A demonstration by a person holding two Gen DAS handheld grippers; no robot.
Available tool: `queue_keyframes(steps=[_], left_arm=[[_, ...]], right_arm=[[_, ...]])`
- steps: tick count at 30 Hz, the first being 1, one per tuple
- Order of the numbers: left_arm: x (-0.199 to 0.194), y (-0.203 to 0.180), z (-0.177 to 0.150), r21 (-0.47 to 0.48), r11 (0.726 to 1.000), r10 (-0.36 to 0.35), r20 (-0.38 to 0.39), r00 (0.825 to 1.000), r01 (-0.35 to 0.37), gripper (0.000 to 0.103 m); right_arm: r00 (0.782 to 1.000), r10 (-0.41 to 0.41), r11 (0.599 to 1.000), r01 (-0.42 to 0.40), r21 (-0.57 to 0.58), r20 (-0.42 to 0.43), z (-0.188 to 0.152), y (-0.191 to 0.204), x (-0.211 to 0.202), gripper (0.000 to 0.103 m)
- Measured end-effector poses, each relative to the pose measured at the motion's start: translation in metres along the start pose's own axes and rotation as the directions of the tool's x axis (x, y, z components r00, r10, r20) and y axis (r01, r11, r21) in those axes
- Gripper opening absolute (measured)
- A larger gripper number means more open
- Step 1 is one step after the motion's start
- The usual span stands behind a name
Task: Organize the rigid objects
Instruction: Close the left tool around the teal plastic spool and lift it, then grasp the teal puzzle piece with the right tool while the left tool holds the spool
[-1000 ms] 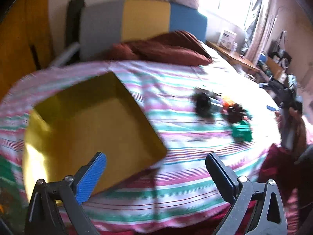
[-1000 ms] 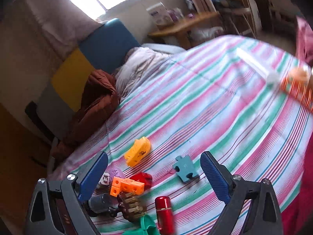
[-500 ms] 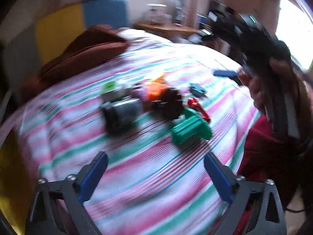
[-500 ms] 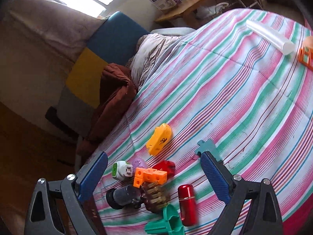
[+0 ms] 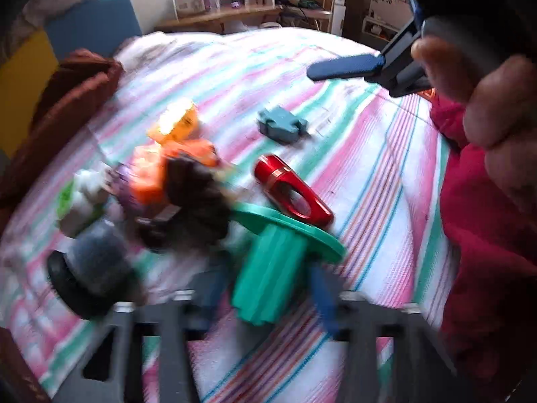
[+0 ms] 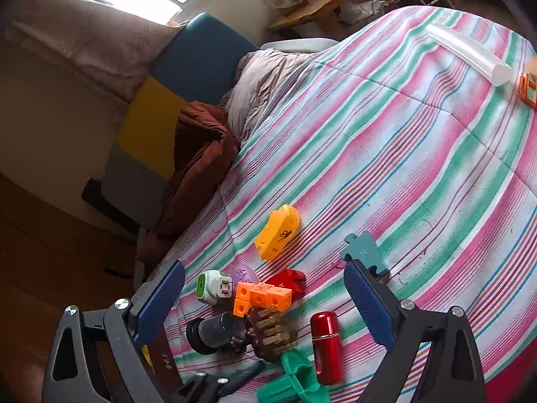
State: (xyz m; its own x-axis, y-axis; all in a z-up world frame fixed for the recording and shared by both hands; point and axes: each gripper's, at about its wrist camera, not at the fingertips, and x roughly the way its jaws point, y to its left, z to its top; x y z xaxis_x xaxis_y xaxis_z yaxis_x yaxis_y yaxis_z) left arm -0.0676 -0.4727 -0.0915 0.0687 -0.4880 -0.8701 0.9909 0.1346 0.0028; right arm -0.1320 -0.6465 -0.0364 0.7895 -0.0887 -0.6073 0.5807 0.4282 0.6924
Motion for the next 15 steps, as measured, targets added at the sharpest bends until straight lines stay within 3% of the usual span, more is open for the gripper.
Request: queue_keyframes(steps=[3, 6, 9, 15], left_arm=[[-0.004, -0.004, -0.010, -0.012, 0.998, 0.067, 0.024, 0.997, -0.067, 0.030], [-0.017, 0.008, -0.032, -0.117, 0.991, 0.071, 0.033, 0.997, -0.067, 0.030], [-0.034, 0.018, -0.059, -0.211, 0.974, 0.092, 0.044, 0.995, -0.081, 0.030], [-0.056, 0.038, -0.105, -0.346, 0.935, 0.112, 0.095, 0.989, -0.073, 0.030]], right_arm=[[0.999, -0.030, 0.999, 0.031, 0.028, -0.016, 0.002, -0.007, 0.003, 0.097], [0.992, -0.100, 0.995, 0.101, 0.011, -0.075, -0.001, -0.007, 0.015, 0.096], [0.984, -0.135, 0.991, 0.133, -0.020, -0.119, -0.005, -0.004, 0.024, 0.086], [0.972, -0.235, 0.971, 0.236, 0.037, -0.030, 0.001, -0.020, 0.011, 0.065]])
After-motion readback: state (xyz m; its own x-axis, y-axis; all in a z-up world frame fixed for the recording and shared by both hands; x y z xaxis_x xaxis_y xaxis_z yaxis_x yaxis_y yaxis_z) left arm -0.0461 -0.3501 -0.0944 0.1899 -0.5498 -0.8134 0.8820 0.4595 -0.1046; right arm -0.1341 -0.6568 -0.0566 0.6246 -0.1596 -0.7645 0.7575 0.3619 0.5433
